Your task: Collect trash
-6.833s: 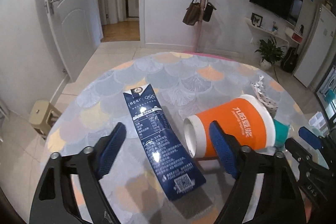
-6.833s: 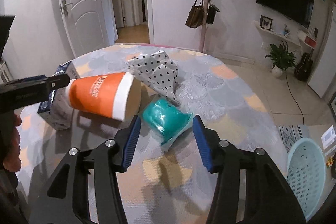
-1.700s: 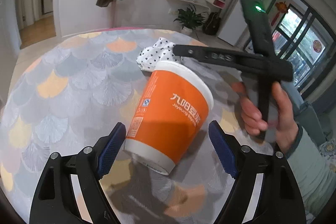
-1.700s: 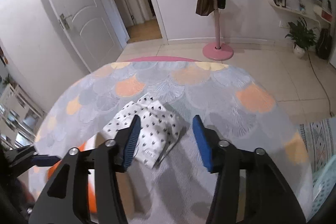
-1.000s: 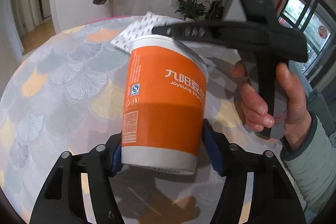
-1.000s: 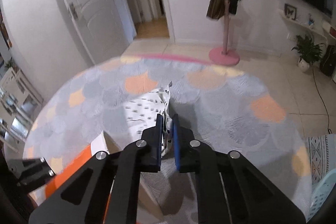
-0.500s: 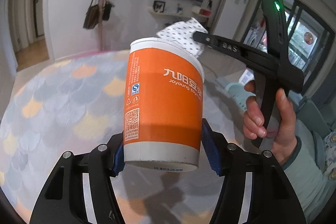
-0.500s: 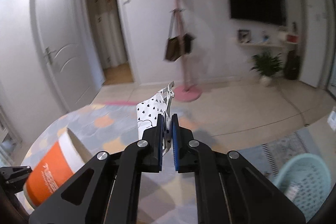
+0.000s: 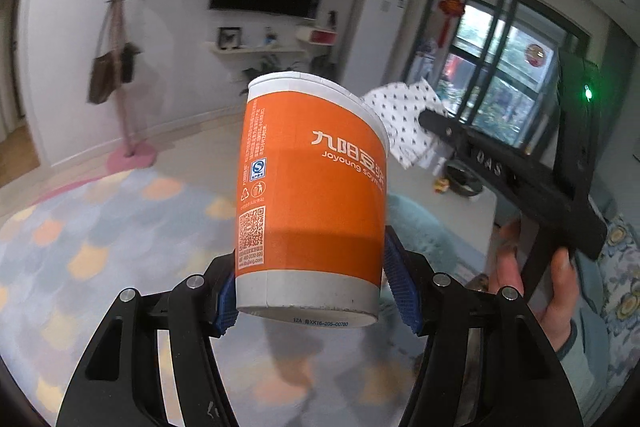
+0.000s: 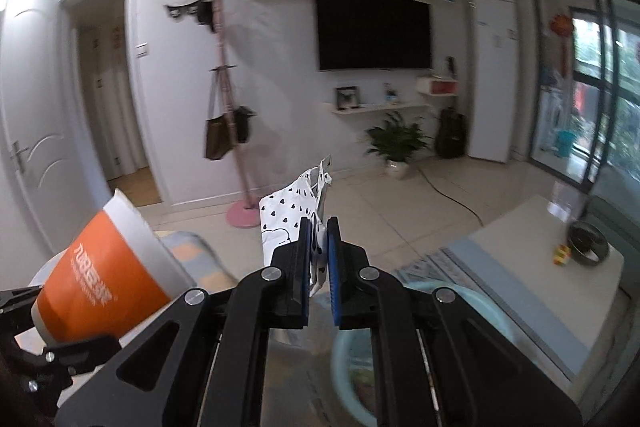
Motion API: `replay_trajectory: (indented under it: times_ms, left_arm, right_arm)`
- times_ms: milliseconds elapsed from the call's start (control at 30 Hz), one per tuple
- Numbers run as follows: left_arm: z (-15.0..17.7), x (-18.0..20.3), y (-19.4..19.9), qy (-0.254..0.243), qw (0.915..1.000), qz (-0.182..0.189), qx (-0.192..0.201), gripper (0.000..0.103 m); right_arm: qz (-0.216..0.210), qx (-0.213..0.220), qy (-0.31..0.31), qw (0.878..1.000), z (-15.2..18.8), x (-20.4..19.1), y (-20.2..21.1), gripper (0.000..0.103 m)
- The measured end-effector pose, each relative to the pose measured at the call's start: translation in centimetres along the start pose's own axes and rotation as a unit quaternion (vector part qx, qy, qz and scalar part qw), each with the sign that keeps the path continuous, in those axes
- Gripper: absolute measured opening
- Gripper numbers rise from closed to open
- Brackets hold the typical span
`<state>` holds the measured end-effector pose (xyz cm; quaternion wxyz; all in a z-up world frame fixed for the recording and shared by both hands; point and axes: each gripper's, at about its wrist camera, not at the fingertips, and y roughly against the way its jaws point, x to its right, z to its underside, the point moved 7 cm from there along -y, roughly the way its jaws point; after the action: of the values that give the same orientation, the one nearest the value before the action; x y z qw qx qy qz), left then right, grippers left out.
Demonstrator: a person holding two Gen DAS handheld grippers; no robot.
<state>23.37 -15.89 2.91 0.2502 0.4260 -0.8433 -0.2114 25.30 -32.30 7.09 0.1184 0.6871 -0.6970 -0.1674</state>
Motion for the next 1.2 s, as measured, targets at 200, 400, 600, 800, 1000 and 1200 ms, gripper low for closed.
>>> replay_trajectory:
  times_ms: [200, 400, 600, 800, 1000, 1200]
  left_arm:
    - [-1.5, 4.9, -4.3, -0.027, 0.9996, 0.013, -0.004, 0.059]
    - [-0.5, 7.9, -8.2, -0.041, 0.9983, 0.021, -0.037, 0.060]
    - [0.5, 8.6, -12.5, -0.041, 0.9958, 0.030, -0.077, 0.060]
    - [2.2, 8.8, -16.8, -0.039, 0.9917, 0.031, -0.119, 0.060]
    - [3.2, 9.0, -19.5, -0.036, 0.9887, 0.024, -0.144, 0.060]
    - [3.2, 8.0, -19.6, -0.029, 0.9895, 0.015, -0.141, 0.074]
  right_arm:
    - [0.065, -0.016, -0.037, 0.997, 1.4, 7.7, 1.4, 0.006]
    - [0.097, -0.040, -0.080, 0.991, 4.0, 14.3, 1.7, 0.006]
    - [0.121, -0.082, -0.114, 0.983, 6.8, 19.2, 1.2, 0.006]
    - [0.134, -0.132, -0.138, 0.973, 10.0, 21.2, -0.3, 0.006]
    - [0.135, -0.159, -0.140, 0.968, 11.9, 21.0, -2.2, 0.006]
    - [0.106, -0.190, -0.163, 0.962, 13.5, 20.5, -4.0, 0.024]
